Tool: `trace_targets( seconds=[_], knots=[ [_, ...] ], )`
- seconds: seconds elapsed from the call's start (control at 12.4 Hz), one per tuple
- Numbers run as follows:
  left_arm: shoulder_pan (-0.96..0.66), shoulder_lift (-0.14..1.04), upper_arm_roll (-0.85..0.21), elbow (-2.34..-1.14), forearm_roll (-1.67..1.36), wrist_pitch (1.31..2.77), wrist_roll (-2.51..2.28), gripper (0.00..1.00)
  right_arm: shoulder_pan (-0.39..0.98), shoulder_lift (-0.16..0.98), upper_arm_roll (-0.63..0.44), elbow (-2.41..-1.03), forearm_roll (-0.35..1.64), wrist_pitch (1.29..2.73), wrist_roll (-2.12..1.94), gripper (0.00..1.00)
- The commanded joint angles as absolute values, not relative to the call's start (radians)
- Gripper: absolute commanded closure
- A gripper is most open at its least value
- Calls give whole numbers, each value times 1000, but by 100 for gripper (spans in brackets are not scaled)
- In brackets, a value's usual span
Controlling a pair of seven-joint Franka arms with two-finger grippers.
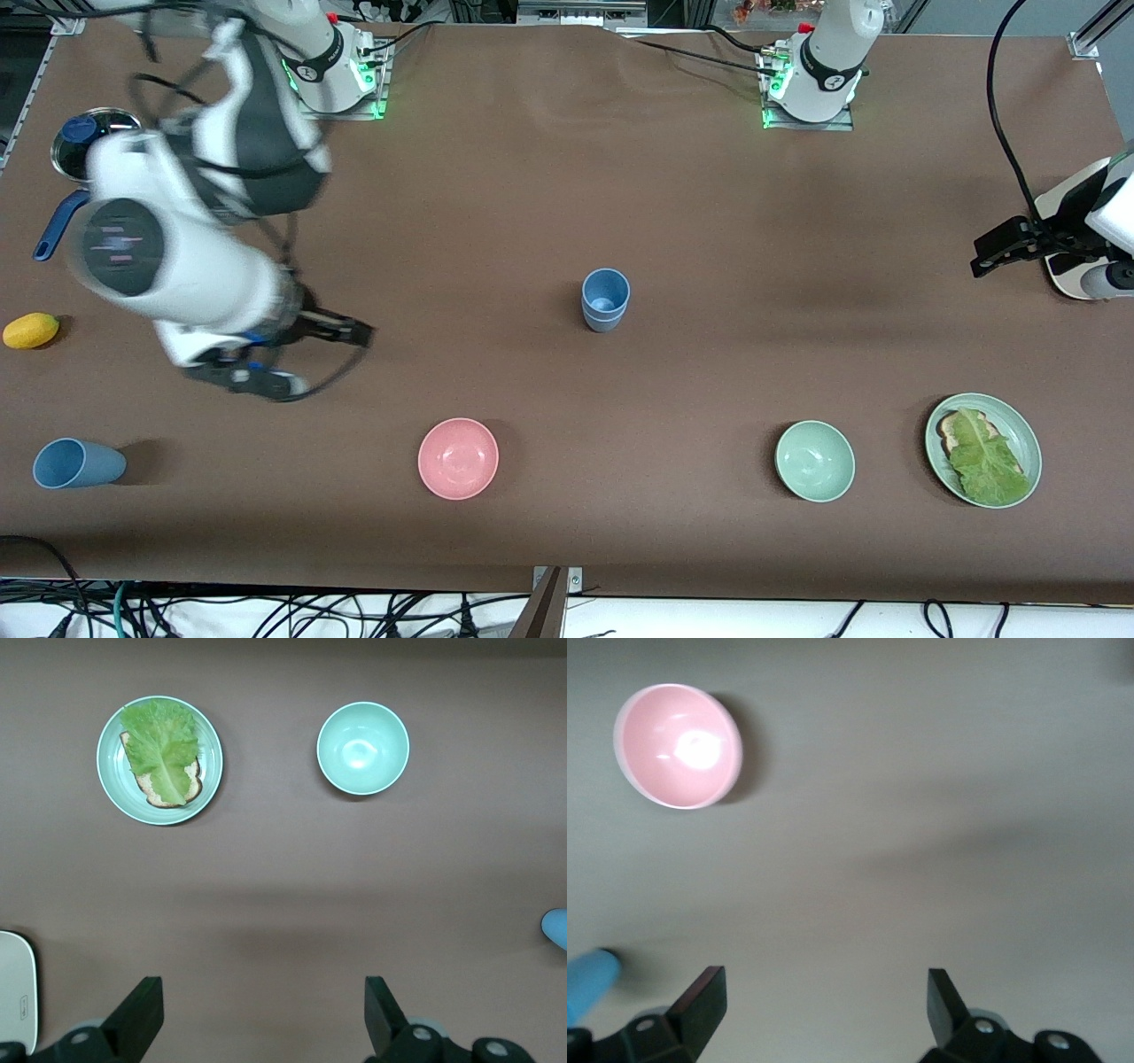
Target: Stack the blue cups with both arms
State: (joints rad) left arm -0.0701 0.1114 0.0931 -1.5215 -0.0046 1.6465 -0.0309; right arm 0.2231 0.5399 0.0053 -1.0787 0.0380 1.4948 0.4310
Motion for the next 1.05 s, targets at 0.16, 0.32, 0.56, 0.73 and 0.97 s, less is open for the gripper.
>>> trace_targets(
  seconds=[0.16, 0.32, 0.56, 0.73, 0.97],
  knots=[
    [-75, 123, 100, -1496, -15, 1635, -8, 0, 135, 254, -38, -1351, 64, 1460, 281, 0],
    [-75, 123, 100, -1496, -14, 1635, -8, 0, 112, 154, -66, -1457, 69, 1471, 241, 0],
    [-74, 123, 100, -1496, -15, 1637, -8, 0, 80, 75, -66, -1532, 69, 1471, 222, 0],
    [-74, 123, 100, -1496, -15, 1635, -8, 0, 54, 78, -66, -1532, 66, 1474, 209, 0],
    [-74, 123, 100, -1496, -15, 1637, -8, 0, 46, 72, -63, -1529, 57, 1467, 155, 0]
  ],
)
